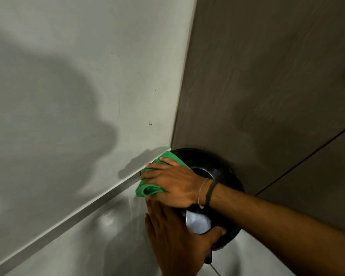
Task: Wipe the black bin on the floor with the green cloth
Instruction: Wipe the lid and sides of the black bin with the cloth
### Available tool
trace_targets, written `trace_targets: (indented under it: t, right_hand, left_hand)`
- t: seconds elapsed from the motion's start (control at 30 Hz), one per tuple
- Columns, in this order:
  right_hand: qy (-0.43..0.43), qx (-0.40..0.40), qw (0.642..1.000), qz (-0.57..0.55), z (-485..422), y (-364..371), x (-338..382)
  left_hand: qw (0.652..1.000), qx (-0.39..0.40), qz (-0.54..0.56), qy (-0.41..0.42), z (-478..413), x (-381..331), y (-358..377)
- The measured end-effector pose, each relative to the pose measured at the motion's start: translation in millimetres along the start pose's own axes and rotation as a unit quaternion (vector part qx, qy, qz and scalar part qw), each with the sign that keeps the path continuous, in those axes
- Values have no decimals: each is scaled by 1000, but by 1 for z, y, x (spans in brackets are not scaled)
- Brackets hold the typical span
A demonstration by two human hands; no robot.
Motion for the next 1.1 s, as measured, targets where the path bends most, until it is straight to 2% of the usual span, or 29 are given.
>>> trace_targets:
  t: [0.13, 0.23, 0.27, 0.33, 0.4, 0.47, 0.53, 0.6, 0.7, 0.9, 1.0, 1.03, 1.1]
  right_hand:
    - [40, -19, 997, -57, 1, -34, -34]
    - [166, -42, 976, -132, -1, -56, -61]
    - [184, -39, 972, -139, -4, -57, -64]
    - [149, -20, 984, -94, -11, -55, -54]
    - [58, -5, 998, -32, -11, -42, -28]
    - [-19, 16, 1000, 12, -3, -19, -11]
    - [-24, 23, 999, 9, 0, -9, -14]
    - [24, -9, 1000, -4, 2, -18, -31]
    - [132, -83, 986, -55, 14, -38, -65]
    - [322, -184, 913, -170, 91, -26, -109]
    - [353, -251, 879, -201, 131, -7, -84]
    - [344, -266, 879, -194, 145, 1, -69]
    - [297, -256, 908, -146, 169, 17, -33]
  left_hand:
    - [999, 7, 46, -2, 1, -4, -6]
    - [998, 20, 49, -23, 1, -2, -7]
    - [998, 24, 44, -34, 2, -2, -7]
    - [999, 13, 42, -30, 4, -6, -10]
    - [998, -18, 57, -16, 4, -8, -11]
    - [999, 1, 37, -23, 3, -9, -12]
    - [999, 5, 32, -20, 4, -8, -11]
    - [999, -20, 45, -8, 5, -8, -8]
    - [999, -13, 27, -12, 6, -8, -4]
    - [1000, -23, 10, -2, 4, -1, 3]
    - [999, -31, 5, 9, 1, 3, 5]
    - [999, -36, 9, 13, 0, 4, 5]
    - [999, -45, 17, 14, 3, 4, 5]
Point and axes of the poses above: each hand's wrist, its own z-axis away from the middle knuckle, its own y-axis out of the palm, x = y × z, the point moved 3 cm from there along -z, towards the middle knuckle, and after that the axes turned 7 degrees about -z, right-handed, at the moved point
